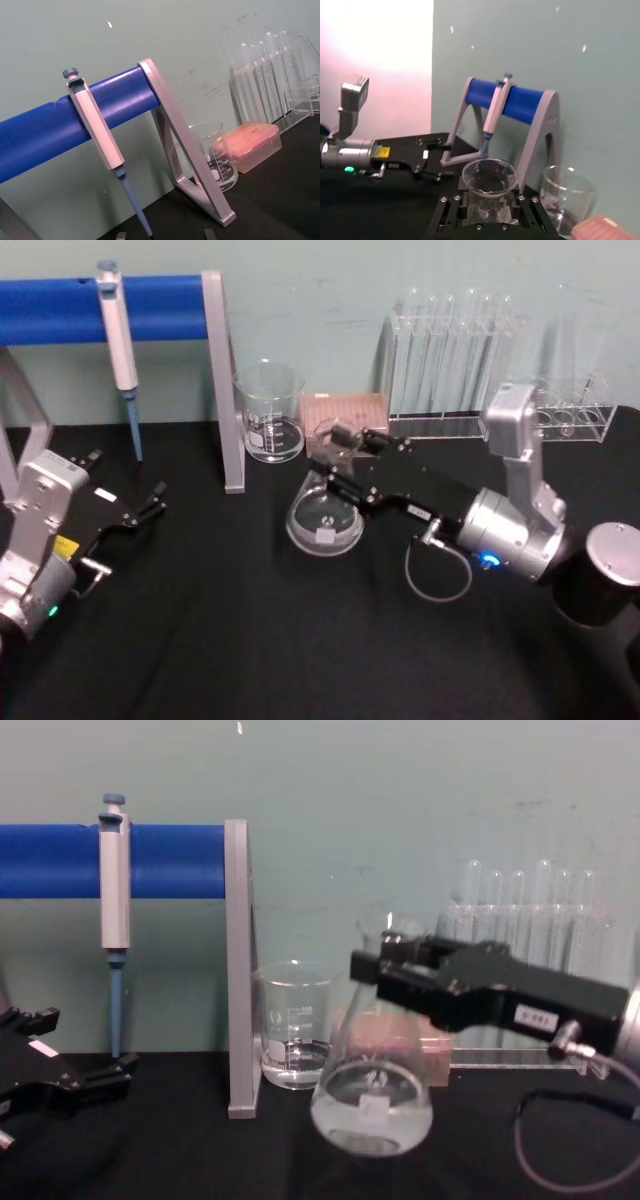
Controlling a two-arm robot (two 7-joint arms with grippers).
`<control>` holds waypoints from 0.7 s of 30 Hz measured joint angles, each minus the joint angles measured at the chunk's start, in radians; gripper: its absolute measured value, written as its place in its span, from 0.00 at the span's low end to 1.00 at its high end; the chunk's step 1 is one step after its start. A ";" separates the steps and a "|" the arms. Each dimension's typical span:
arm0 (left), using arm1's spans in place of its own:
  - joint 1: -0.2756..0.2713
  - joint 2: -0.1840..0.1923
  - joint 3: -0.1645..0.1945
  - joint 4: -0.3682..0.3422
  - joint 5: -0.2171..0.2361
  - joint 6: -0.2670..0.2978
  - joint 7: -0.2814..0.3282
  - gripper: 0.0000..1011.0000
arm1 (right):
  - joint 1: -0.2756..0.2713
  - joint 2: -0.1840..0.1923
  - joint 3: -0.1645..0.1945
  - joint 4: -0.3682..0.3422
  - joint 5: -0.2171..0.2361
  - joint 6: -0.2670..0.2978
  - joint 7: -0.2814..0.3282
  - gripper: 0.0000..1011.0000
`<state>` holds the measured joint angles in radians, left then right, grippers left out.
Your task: Grasp the erlenmeyer flask with one hand, shake it three times, then place it back.
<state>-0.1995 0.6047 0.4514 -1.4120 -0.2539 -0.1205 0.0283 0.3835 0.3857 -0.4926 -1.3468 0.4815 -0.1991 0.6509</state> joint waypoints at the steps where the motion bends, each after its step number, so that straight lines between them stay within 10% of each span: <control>1: 0.000 0.000 0.000 0.000 0.000 0.000 0.000 0.99 | -0.004 0.002 0.005 -0.009 0.000 0.000 -0.006 0.45; 21: 0.000 0.000 0.000 0.000 0.000 0.000 0.000 0.99 | -0.115 0.024 0.109 -0.162 -0.018 0.041 -0.157 0.45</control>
<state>-0.1995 0.6047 0.4514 -1.4120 -0.2539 -0.1206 0.0283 0.2683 0.4095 -0.3836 -1.5089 0.4636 -0.1584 0.4941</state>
